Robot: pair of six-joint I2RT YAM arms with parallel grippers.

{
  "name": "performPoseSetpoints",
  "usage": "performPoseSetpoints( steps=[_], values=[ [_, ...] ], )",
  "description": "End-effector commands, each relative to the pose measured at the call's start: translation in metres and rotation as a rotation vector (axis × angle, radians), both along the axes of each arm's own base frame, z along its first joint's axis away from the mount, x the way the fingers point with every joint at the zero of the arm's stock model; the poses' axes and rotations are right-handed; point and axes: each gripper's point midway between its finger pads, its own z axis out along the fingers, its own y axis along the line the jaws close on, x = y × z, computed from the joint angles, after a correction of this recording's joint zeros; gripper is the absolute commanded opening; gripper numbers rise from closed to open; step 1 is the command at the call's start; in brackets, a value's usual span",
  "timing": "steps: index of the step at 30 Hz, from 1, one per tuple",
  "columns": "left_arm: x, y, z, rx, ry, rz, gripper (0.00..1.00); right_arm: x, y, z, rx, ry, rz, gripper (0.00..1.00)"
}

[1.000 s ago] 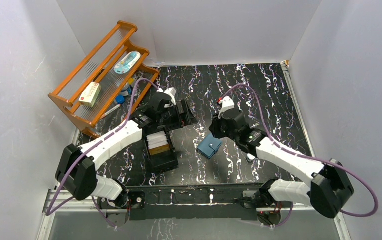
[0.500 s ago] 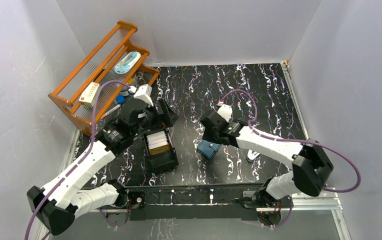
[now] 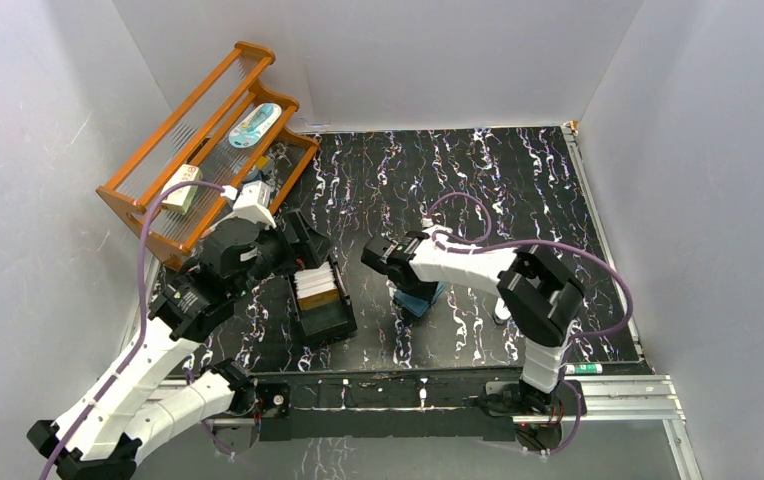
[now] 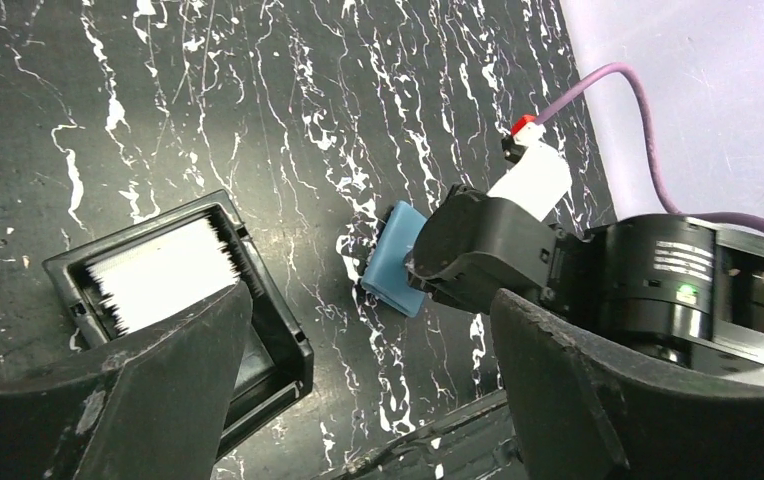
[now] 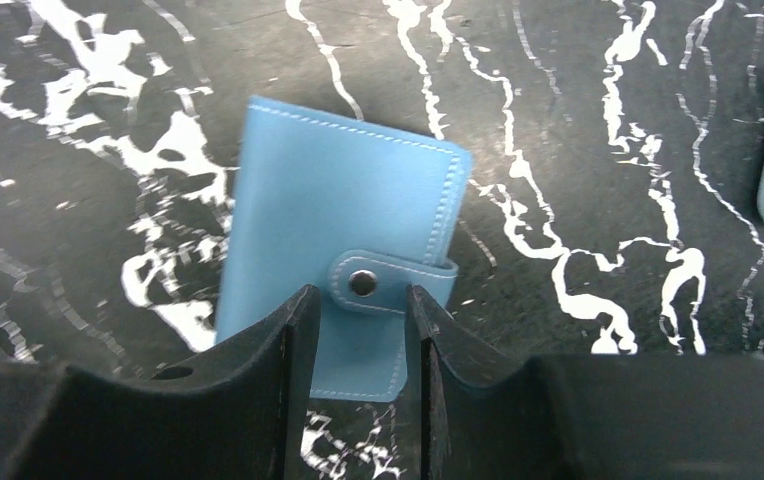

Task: Put the credit cards into the card holder
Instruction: Open the card holder at the center of the board.

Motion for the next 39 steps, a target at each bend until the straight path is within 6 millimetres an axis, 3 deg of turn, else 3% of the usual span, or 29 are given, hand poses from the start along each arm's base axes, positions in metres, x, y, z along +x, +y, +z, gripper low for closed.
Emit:
performPoseSetpoints(
  steps=[1, 9, 13, 16, 18, 29, 34, 39],
  values=[
    [-0.004, 0.014, 0.006, 0.031, -0.035, 0.031, 0.88, 0.005, -0.021, 0.003, -0.121, -0.047, -0.063, 0.44],
    [-0.004, 0.016, 0.004, 0.037, -0.033, 0.039, 0.88, -0.002, -0.021, -0.028, -0.151, 0.016, -0.023, 0.40],
    [-0.004, 0.016, 0.001, 0.040, -0.028, 0.039, 0.89, -0.004, -0.026, -0.033, -0.159, 0.016, 0.010, 0.23],
    [-0.003, 0.015, 0.000, 0.036, -0.020, 0.042, 0.89, -0.004, -0.027, -0.033, -0.148, 0.010, 0.058, 0.03],
    [-0.003, 0.014, -0.001, 0.038, -0.015, 0.037, 0.89, -0.001, -0.020, -0.032, -0.110, -0.006, 0.121, 0.00],
    [-0.002, 0.016, -0.010, 0.082, 0.021, 0.043, 0.88, 0.012, 0.033, 0.028, 0.177, -0.208, 0.526, 0.00],
    [-0.001, 0.000, -0.024, 0.072, 0.082, -0.005, 0.85, 0.012, 0.039, 0.047, 0.241, -0.283, 0.595, 0.00],
    [-0.004, -0.030, -0.033, 0.004, 0.144, -0.110, 0.83, 0.013, 0.044, 0.076, 0.314, -0.380, 0.631, 0.00]
  ],
)
